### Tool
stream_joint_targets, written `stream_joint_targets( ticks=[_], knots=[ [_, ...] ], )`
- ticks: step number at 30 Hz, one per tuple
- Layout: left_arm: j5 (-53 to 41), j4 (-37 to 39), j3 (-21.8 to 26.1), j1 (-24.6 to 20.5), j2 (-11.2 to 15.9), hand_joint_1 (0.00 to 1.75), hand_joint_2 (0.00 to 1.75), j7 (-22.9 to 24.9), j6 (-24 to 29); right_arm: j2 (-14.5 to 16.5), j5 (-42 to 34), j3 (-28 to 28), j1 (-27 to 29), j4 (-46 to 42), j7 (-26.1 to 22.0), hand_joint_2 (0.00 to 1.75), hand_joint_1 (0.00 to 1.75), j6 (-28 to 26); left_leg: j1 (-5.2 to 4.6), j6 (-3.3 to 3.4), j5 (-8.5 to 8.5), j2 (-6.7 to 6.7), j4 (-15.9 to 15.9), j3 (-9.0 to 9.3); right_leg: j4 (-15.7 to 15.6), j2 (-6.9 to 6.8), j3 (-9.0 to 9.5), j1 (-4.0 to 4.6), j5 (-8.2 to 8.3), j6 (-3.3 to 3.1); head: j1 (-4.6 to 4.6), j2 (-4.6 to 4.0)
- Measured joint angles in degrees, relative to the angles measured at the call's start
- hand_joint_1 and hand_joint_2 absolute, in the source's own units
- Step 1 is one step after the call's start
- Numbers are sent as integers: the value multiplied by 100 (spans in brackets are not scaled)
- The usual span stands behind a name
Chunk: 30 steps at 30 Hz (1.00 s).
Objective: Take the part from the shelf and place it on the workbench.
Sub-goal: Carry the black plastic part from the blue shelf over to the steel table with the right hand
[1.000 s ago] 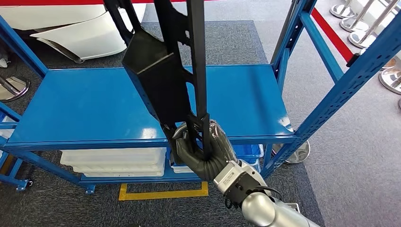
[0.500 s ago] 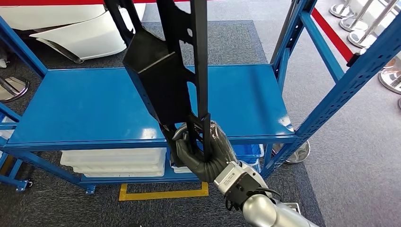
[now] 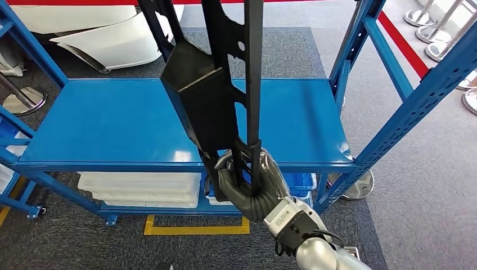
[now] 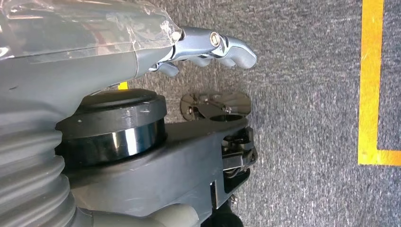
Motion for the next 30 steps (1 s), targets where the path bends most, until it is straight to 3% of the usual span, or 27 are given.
stream_joint_targets(
  ticks=[3, 4, 6, 8, 9, 10, 11, 14, 16, 18, 20, 23, 24, 25, 26, 27, 28, 30],
  knots=[
    [1, 1, -1, 0, -1, 0, 175, 3, 2, -4, 0, -2, 4, -3, 0, 175, 175, 4, 11, -127, 43, -9, 13, -38, -12, 17, -66, 32, 67, -140, -41, 0],
    [1, 1, -1, 1, -1, 0, 175, 3, 2, -3, 0, -2, 3, -3, -1, 175, 175, 5, 21, -159, -22, -9, 72, -68, -17, 10, -95, 34, 100, -189, -60, 0],
    [1, 1, -1, 0, -1, 0, 175, 3, 3, -1, 0, -2, 2, -3, -2, 175, 175, 5, 34, -200, -409, -4, 512, -230, -32, -15, -170, 31, 175, -279, -132, 0],
    [2, 1, -1, -2, -1, 0, 175, 3, 3, 0, 0, -2, 3, -3, -2, 175, 175, 6, 32, -216, -906, 1, 1250, -457, -31, -34, -263, 61, 244, -324, -239, 0],
    [2, 1, -1, -2, -1, 0, 175, 3, 3, 0, 0, -2, 4, -3, -2, 175, 175, 8, 26, -212, -1050, 1, 1521, -502, -30, -40, -314, 82, 283, -335, -277, 0],
    [0, 1, -1, -2, -1, 0, 175, 3, 3, 0, 0, -2, 5, -3, -1, 175, 175, 9, 16, -194, -1092, 1, 1601, -450, -29, -44, -367, 104, 324, -344, -305, 0],
    [-4, 1, -1, -5, -1, 0, 175, 3, 1, 0, 0, -2, 4, -3, -1, 175, 175, 11, 0, -158, -1041, 1, 1455, -282, -29, -45, -418, 127, 367, -349, -325, 0],
    [-24, 1, -2, -45, 0, 0, 175, 18, -10, 0, 0, -14, -1, -4, 4, 175, 175, 18, -85, 3, -730, 11, 288, 548, -22, -46, -532, 182, 492, -332, -366, 0],
    [-43, 1, -3, -76, -1, 0, 175, 43, -17, -1, 0, -33, -2, -7, 16, 175, 175, 19, -136, 51, -635, 29, -96, 747, -22, -70, -569, 187, 573, -277, -355, 0],
    [-57, 1, -3, -77, -5, 0, 175, 78, -29, -3, 0, -45, 5, -8, 30, 175, 175, 15, -144, 78, -530, 39, -144, 691, -37, -92, -594, 176, 653, -210, -328, 0],
    [-65, 1, -3, -75, -11, 0, 175, 106, -44, -7, 6, -58, 18, -8, 38, 175, 175, 7, -120, 136, -391, 56, -203, 608, 70, -77, -663, 169, 504, -145, -313, 0],
    [-102, 1, -6, -87, -16, 0, 175, 127, -66, -21, 28, -84, 52, -10, 56, 175, 175, -8, -104, 193, -203, 77, -225, 387, 949, -60, -898, 132, -310, -49, -215, 0],
    [-119, 1, -9, -88, -17, 0, 175, 137, -73, -30, 34, -91, 76, -10, 67, 175, 175, -15, -102, 190, -144, 80, -218, 302, 1301, -61, -952, 113, -493, -25, -183, 0],
    [-138, 1, -14, -89, -18, 0, 175, 150, -78, -41, 39, -98, 106, -11, 79, 175, 175, -22, -98, 181, -85, 84, -205, 226, 1527, -61, -941, 94, -527, -4, -155, 0],
    [-154, 1, -22, -91, -18, 0, 175, 167, -82, -53, 39, -108, 136, -12, 92, 175, 175, -29, -90, 166, -31, 88, -187, 147, 1577, -62, -850, 76, -436, 13, -132, 0],
    [-168, 1, -31, -93, -19, 0, 175, 182, -83, -63, 36, -121, 163, -14, 104, 175, 175, -35, -78, 145, 16, 90, -158, 69, 1416, -64, -659, 60, -276, 29, -106, 0],
    [-181, 1, -40, -97, -19, 0, 175, 194, -84, -73, 27, -137, 185, -16, 112, 175, 175, -39, -66, 118, 55, 92, -114, -4, 1082, -66, -383, 47, -149, 44, -78, 0],
    [-208, 1, -53, -114, -21, 0, 175, 209, -91, -85, 1, -169, 219, -31, 121, 175, 175, -51, -60, 50, 112, 92, -10, -140, 319, -59, 133, 54, -133, 14, -14, 0]
  ],
)
